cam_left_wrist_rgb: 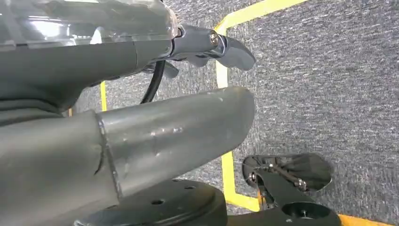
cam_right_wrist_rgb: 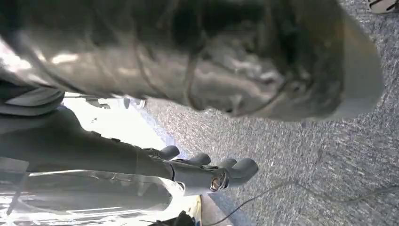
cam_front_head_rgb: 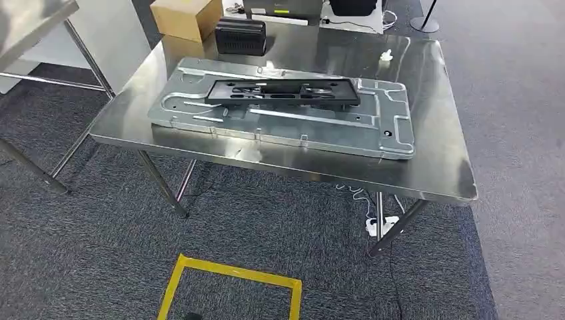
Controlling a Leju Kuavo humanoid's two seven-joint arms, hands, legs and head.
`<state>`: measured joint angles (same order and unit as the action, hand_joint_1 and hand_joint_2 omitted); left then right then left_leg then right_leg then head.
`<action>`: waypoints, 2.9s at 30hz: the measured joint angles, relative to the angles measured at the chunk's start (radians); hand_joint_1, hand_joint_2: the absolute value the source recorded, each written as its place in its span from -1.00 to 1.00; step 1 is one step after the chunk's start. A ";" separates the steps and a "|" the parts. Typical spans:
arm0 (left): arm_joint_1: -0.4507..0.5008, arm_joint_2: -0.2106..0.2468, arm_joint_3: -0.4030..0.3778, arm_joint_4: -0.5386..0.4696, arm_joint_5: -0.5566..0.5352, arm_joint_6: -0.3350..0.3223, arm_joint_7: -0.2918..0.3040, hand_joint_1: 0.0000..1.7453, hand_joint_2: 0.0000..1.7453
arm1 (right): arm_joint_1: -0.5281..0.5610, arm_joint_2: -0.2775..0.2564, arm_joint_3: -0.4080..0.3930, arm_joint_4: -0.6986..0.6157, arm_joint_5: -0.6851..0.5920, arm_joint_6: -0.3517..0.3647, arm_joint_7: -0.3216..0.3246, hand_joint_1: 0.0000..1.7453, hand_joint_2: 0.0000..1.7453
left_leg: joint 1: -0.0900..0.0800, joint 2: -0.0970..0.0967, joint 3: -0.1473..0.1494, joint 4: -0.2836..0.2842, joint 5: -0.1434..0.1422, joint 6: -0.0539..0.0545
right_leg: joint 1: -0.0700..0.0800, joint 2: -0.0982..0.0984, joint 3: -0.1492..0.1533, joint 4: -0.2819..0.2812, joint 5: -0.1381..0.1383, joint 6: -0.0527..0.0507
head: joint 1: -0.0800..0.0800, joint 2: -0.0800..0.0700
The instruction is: Take the parts from the cabinet and place them on the table.
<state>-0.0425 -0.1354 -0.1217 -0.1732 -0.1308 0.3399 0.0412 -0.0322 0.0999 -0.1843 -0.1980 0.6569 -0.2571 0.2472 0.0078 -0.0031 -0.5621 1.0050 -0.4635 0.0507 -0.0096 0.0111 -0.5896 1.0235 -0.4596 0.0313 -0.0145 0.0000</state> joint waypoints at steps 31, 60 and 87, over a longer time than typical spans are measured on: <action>0.008 0.000 0.001 0.000 -0.010 0.010 0.002 -1.00 -1.00 | -0.006 0.014 -0.021 0.007 0.001 -0.006 0.005 -1.00 -1.00 | 0.001 0.027 0.014 0.003 -0.015 -0.015 | -0.005 -0.103 0.063 0.012 -0.067 0.002 | 0.000 0.000; 0.004 -0.005 0.001 0.000 -0.026 0.015 0.009 -1.00 -1.00 | -0.006 0.017 -0.040 0.014 0.004 -0.003 0.010 -1.00 -1.00 | -0.005 0.046 -0.013 0.026 -0.016 -0.036 | -0.004 -0.142 0.084 -0.013 -0.065 -0.005 | -0.004 0.000; 0.002 -0.008 0.001 0.000 -0.034 0.017 0.000 -1.00 -1.00 | 0.003 0.015 -0.063 0.015 -0.011 0.000 0.016 -1.00 -1.00 | 0.010 0.017 -0.073 0.144 -0.030 -0.061 | -0.009 -0.093 0.072 -0.022 -0.049 -0.044 | -0.010 0.000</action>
<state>-0.0405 -0.1438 -0.1209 -0.1732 -0.1652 0.3571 0.0408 -0.0289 0.1152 -0.2468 -0.1827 0.6458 -0.2575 0.2632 0.0179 0.0135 -0.6349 1.1491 -0.4939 -0.0105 -0.0185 -0.0818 -0.5177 1.0016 -0.5090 -0.0124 -0.0248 0.0000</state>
